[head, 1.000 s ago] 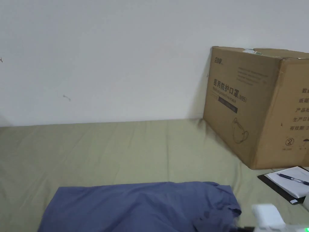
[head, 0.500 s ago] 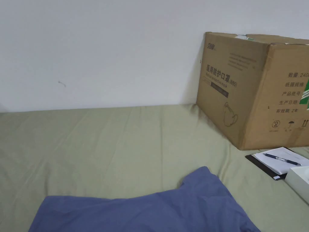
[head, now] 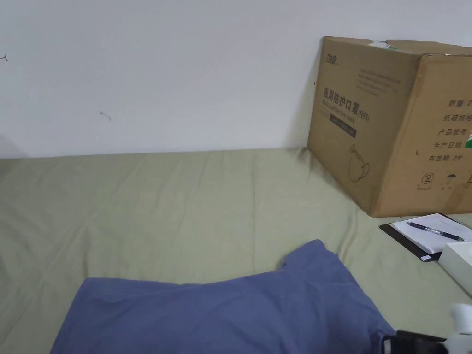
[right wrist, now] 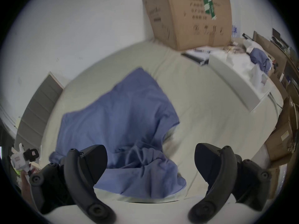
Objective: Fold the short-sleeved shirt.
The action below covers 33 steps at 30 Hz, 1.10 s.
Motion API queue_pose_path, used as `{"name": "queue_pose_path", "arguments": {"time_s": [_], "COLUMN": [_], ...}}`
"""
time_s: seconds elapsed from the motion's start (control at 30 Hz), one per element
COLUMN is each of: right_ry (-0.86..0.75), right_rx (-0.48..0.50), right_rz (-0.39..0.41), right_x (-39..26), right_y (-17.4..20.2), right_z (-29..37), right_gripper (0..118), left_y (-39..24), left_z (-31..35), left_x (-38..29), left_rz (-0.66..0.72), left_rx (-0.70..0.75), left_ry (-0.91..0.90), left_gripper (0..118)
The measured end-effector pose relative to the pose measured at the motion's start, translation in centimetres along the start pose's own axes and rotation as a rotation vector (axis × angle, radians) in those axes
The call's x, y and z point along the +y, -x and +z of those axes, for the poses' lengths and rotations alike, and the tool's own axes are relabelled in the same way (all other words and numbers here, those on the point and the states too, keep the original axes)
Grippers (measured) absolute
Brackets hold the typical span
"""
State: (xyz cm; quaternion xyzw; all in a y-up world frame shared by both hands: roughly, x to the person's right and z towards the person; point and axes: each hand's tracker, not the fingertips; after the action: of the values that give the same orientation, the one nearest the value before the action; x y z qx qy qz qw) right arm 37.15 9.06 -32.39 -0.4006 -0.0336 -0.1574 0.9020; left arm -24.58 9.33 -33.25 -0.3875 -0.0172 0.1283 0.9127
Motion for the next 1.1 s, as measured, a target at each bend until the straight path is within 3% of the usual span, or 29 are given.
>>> {"name": "queue_pose_path", "arguments": {"time_s": [0.1, 0.17, 0.23, 0.27, 0.3, 0.33, 0.4, 0.5, 0.67, 0.8, 0.9, 0.97, 1.0, 1.03, 1.1], "right_ry": [-0.174, -0.310, -0.467, -0.530, -0.583, -0.625, -0.665, -0.677, -0.697, -0.600, -0.523, -0.480, -0.473, -0.460, -0.419], "right_rx": [0.030, 0.114, 0.176, 0.175, 0.172, 0.152, 0.098, 0.203, 0.176, 0.237, 0.143, 0.160, 0.162, 0.162, 0.152], "right_rz": [0.016, 0.048, 0.096, 0.138, 0.178, 0.228, 0.280, 0.265, 0.320, 0.369, 0.388, 0.356, 0.347, 0.341, 0.341], "right_x": [-0.3, -1.5, -3.4, -4.4, -5.2, -5.9, -6.7, -6.8, -5.8, -3.6, -3.1, -2.7, -2.6, -2.5, -2.0], "right_y": [1.3, 3.0, 4.6, 5.9, 6.9, 8.1, 9.7, 10.5, 10.9, 10.3, 9.7, 8.9, 8.7, 8.6, 8.2], "right_z": [4.9, 7.7, 9.8, 10.1, 10.6, 10.8, 10.5, 10.7, 12.0, 9.8, 7.0, 5.1, 4.4, 3.6, 1.8], "right_gripper": [111, 108, 88, 61, 7, 0, 0, 0, 0, 0, 0, 0, 0, 0, 0], "left_y": [-1.6, -2.6, -3.9, -4.7, -5.6, -6.7, -8.7, -9.0, -10.0, -8.9, -7.6, -6.6, -6.2, -5.8, -5.3], "left_z": [4.0, 6.5, 8.1, 8.8, 9.4, 9.8, 10.1, 11.4, 11.5, 5.4, -3.6, -9.8, -11.9, -14.1, -18.0], "left_x": [-0.3, -1.4, -3.0, -3.9, -4.6, -5.5, -6.8, -6.8, 0.3, 11.6, 18.6, 20.7, 21.2, 21.8, 21.9], "left_rz": [-0.006, -0.005, -0.027, -0.063, -0.097, -0.145, -0.213, -0.203, -0.283, -0.193, -0.114, -0.070, -0.064, -0.084, -0.108], "left_rx": [-0.048, -0.120, -0.178, -0.171, -0.168, -0.133, -0.022, -0.139, -0.116, -0.157, -0.194, -0.232, -0.202, -0.150, -0.062], "left_ry": [-0.097, -0.214, -0.341, -0.405, -0.453, -0.491, -0.534, -0.562, -0.555, -0.257, 0.129, 0.292, 0.307, 0.320, 0.312], "left_gripper": [117, 115, 100, 76, 24, 0, 0, 0, 0, 0, 0, 0, 14, 45, 118]}}
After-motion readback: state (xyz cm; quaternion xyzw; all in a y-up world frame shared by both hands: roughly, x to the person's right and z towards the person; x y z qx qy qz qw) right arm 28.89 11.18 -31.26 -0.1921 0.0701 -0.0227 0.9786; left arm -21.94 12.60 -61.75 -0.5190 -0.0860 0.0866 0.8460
